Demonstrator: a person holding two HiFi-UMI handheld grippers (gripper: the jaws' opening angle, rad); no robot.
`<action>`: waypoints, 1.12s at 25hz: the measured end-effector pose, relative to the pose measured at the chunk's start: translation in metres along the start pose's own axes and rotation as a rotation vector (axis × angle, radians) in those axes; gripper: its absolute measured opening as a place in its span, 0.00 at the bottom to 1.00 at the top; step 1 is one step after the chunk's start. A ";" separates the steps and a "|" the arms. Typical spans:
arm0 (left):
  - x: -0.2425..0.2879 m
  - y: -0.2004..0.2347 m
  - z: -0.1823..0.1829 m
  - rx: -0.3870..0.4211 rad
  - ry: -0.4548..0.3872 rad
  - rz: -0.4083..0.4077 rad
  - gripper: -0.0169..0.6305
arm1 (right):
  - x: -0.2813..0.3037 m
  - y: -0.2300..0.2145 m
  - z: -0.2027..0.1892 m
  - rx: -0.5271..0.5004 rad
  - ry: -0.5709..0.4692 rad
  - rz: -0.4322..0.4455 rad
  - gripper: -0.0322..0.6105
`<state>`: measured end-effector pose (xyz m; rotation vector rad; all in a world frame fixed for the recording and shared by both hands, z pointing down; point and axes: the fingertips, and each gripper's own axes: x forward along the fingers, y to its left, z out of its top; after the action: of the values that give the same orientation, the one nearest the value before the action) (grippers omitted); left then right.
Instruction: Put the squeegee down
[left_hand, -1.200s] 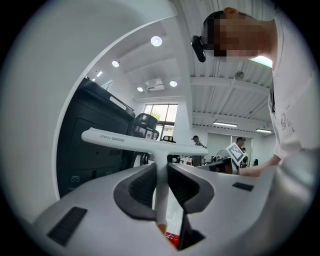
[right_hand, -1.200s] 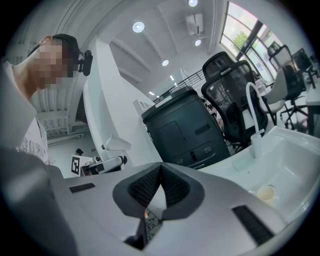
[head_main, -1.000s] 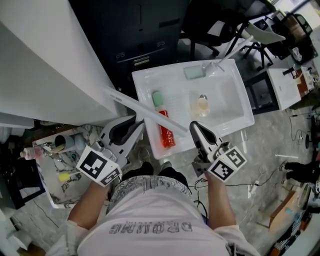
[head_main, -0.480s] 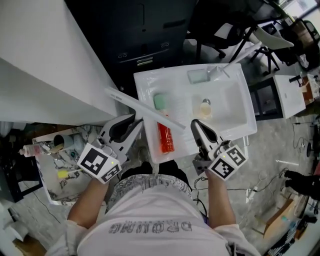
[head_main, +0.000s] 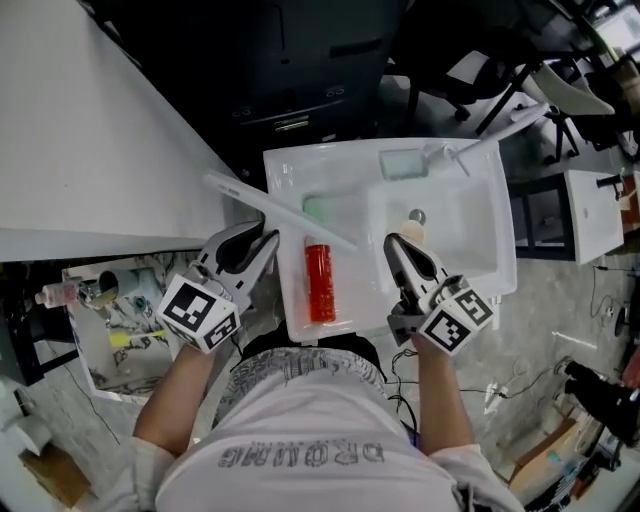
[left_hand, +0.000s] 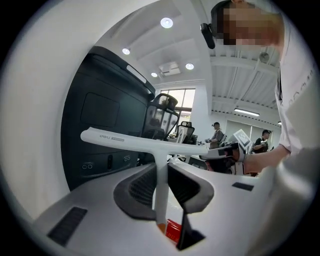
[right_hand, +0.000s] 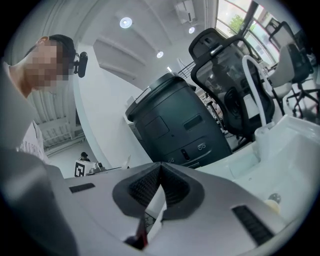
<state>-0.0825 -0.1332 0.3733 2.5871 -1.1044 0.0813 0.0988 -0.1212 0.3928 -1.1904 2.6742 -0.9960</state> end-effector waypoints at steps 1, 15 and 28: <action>0.006 0.003 -0.003 0.001 0.010 0.006 0.16 | 0.001 -0.007 0.001 0.007 0.004 -0.001 0.06; 0.066 0.050 -0.035 0.023 0.153 0.061 0.16 | 0.028 -0.066 0.003 0.088 0.062 0.025 0.06; 0.112 0.085 -0.068 0.021 0.264 0.059 0.16 | 0.048 -0.098 -0.002 0.121 0.096 0.022 0.06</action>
<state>-0.0594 -0.2442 0.4806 2.4720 -1.0843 0.4370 0.1281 -0.2019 0.4607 -1.1150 2.6471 -1.2226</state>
